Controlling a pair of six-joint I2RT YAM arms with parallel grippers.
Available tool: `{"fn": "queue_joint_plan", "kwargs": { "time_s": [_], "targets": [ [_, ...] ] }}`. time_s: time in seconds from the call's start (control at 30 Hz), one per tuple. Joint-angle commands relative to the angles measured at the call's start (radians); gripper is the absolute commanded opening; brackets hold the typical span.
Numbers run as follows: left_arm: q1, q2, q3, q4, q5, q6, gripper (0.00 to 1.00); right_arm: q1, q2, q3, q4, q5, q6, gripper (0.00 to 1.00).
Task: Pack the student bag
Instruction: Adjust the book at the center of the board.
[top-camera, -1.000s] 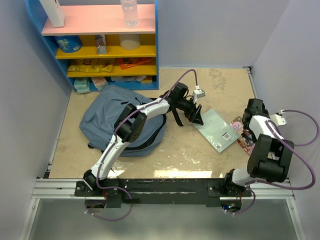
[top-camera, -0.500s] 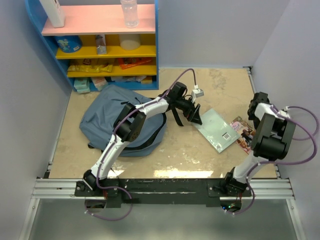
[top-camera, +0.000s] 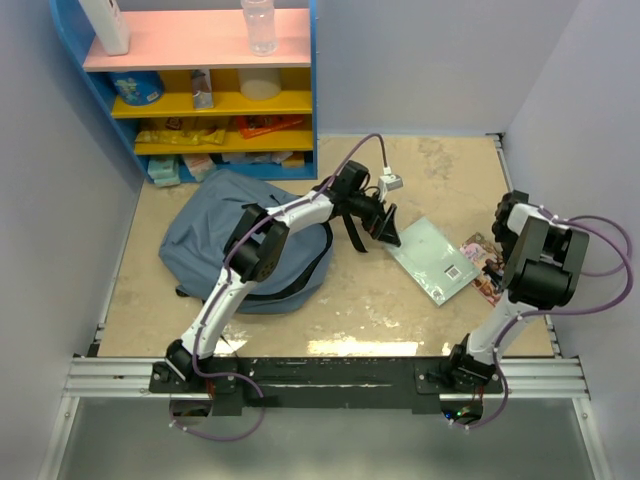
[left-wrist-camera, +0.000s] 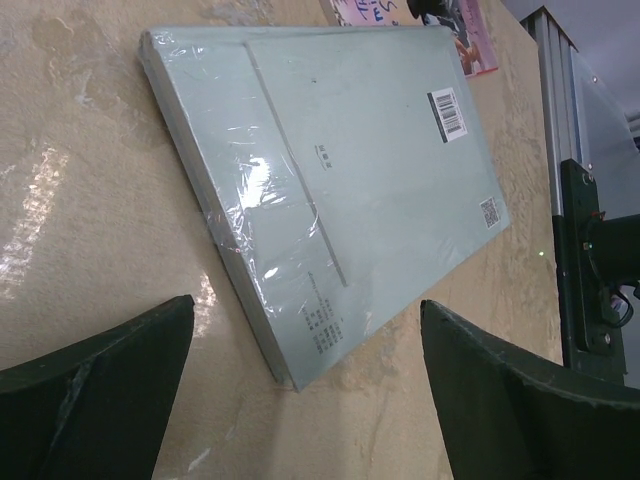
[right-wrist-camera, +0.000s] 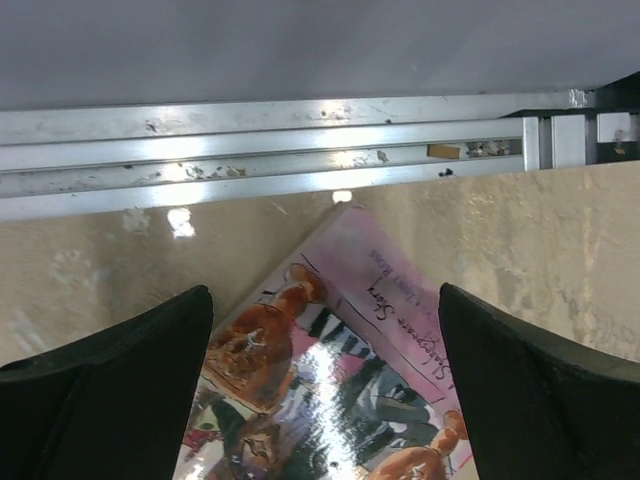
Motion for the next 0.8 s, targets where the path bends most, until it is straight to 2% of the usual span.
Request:
{"fn": "queue_joint_plan", "kwargs": {
  "time_s": [0.0, 0.1, 0.27, 0.43, 0.77],
  "targets": [
    [0.007, -0.068, -0.023, -0.008, -0.002, -0.018, 1.0, -0.008, -0.076, -0.065, 0.002, 0.008, 0.005, 0.98],
    [0.005, -0.071, -0.034, -0.005, -0.008, -0.014, 1.0, -0.007, -0.09, -0.085, 0.031, -0.011, -0.009, 0.98],
    [0.005, -0.075, -0.041, 0.001, -0.009, -0.018, 1.0, -0.007, -0.021, -0.02, -0.036, -0.03, 0.003, 0.98],
    [0.007, -0.081, -0.04, 0.012, -0.008, -0.024, 1.0, 0.021, -0.05, -0.104, 0.019, -0.082, -0.044, 0.97],
    [0.005, -0.1, -0.061, 0.027, -0.003, -0.022, 1.0, 0.222, -0.153, -0.178, -0.044, -0.162, -0.02, 0.94]
  ]
}}
